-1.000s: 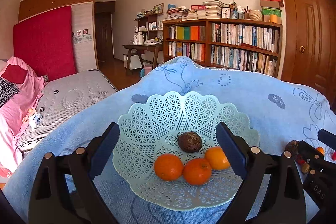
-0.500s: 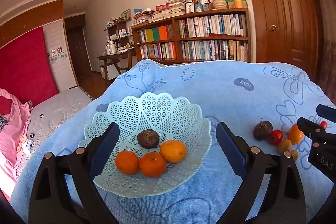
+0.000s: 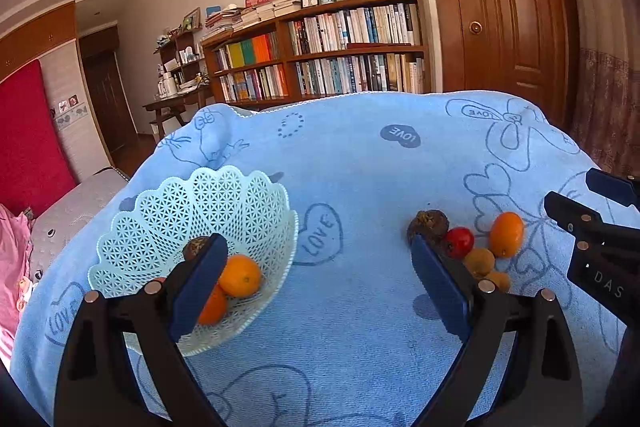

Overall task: Organize fruits
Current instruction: 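Move the left tool back toward the fruit while the right tool heads to the cherry tomato, then bring the open right tool around the red cherry tomato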

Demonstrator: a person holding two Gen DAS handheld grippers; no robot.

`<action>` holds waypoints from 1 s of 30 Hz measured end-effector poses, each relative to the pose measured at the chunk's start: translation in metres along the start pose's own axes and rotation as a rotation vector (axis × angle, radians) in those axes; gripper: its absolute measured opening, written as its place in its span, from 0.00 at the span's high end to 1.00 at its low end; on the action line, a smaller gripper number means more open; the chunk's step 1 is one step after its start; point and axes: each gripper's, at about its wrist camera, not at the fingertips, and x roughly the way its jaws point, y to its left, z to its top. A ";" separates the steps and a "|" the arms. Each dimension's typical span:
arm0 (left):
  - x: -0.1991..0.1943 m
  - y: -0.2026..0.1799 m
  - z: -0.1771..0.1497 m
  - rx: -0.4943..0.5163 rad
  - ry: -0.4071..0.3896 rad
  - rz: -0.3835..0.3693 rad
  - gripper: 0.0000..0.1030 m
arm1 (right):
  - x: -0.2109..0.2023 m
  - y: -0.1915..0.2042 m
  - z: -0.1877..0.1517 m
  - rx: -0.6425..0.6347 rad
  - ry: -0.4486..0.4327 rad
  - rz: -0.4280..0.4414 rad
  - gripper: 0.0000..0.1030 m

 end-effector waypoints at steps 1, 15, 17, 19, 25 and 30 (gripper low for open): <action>0.001 -0.003 0.000 0.003 0.004 -0.004 0.08 | 0.001 -0.002 0.000 0.005 0.001 -0.005 0.44; 0.026 -0.032 -0.006 0.038 0.110 -0.110 0.08 | 0.020 -0.025 -0.005 0.044 0.036 -0.062 0.40; 0.028 -0.036 -0.008 0.047 0.118 -0.113 0.08 | 0.025 -0.029 -0.006 0.051 0.050 -0.068 0.40; 0.030 -0.038 -0.009 0.053 0.125 -0.119 0.08 | 0.028 -0.030 -0.008 0.056 0.062 -0.072 0.40; 0.035 -0.040 -0.013 0.059 0.148 -0.130 0.08 | 0.038 -0.035 -0.013 0.072 0.093 -0.087 0.40; 0.041 -0.039 -0.014 0.052 0.175 -0.137 0.08 | 0.042 -0.036 -0.015 0.070 0.106 -0.097 0.40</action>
